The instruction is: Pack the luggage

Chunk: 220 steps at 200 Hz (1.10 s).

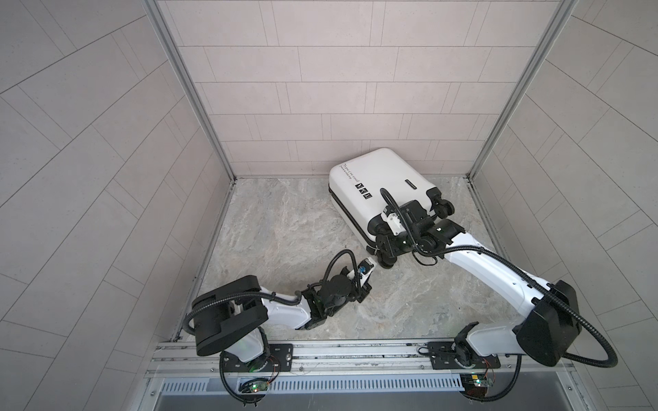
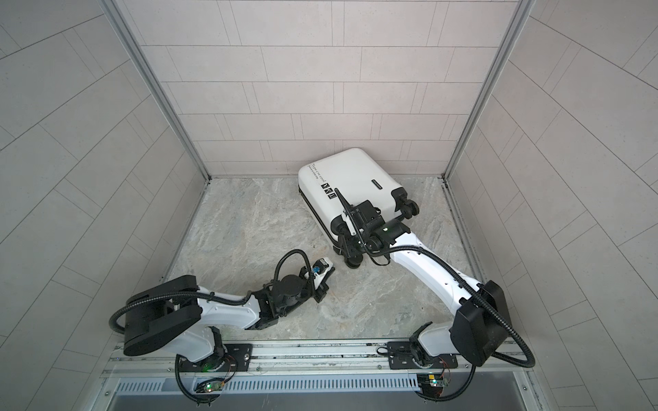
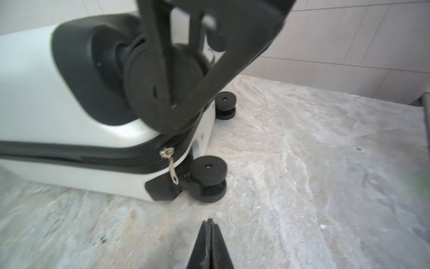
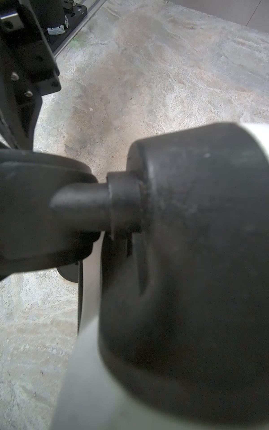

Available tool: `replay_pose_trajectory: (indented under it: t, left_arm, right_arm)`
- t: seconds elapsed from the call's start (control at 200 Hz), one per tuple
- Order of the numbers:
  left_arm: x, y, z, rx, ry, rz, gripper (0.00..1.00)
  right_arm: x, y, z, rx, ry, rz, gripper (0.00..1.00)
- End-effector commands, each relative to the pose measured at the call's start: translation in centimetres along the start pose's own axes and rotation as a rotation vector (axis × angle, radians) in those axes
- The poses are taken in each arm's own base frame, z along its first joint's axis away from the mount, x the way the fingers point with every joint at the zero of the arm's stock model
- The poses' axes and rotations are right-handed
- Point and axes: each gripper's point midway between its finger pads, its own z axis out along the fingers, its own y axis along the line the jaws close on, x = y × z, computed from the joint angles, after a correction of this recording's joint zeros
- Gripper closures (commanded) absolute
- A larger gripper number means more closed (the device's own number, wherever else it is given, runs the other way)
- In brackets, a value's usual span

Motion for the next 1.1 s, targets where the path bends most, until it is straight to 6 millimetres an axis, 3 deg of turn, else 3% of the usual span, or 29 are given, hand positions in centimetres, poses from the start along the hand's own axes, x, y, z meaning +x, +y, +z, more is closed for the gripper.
replay_pose_trajectory:
  t: [0.0,0.035,0.225,0.285,0.375,0.435,0.48,1.096]
  left_arm:
    - [-1.0,2.4,-0.6,-0.132,-0.030,-0.015,0.94]
    - [-0.8,2.4,-0.4,-0.134,-0.016,-0.002,1.00]
    - [-1.5,1.9,0.5,-0.126,-0.025,-0.032,1.00]
    - [-1.8,1.7,1.0,-0.125,-0.046,-0.041,0.82]
    - [-1.8,1.6,2.0,-0.138,-0.067,-0.053,0.70]
    - [-2.0,1.4,2.7,-0.145,-0.088,-0.061,0.49]
    - [-1.9,1.4,3.2,-0.157,-0.101,-0.068,0.43]
    - [-0.7,2.1,7.3,-0.299,-0.151,-0.148,0.55]
  right_arm:
    - [-4.7,0.0,-3.2,-0.002,-0.219,0.048,0.90]
    - [-4.7,0.0,-3.2,0.000,-0.218,0.048,0.88]
    - [-4.4,-0.2,-3.0,0.005,-0.210,0.050,0.75]
    - [-4.3,-0.2,-3.0,0.005,-0.208,0.052,0.73]
    - [-4.3,-0.2,-2.9,0.006,-0.208,0.058,0.71]
    - [-4.2,-0.2,-2.9,0.004,-0.205,0.060,0.71]
    - [-4.2,-0.2,-2.8,0.005,-0.205,0.060,0.70]
    - [-4.1,-0.2,-2.7,-0.002,-0.209,0.060,0.68]
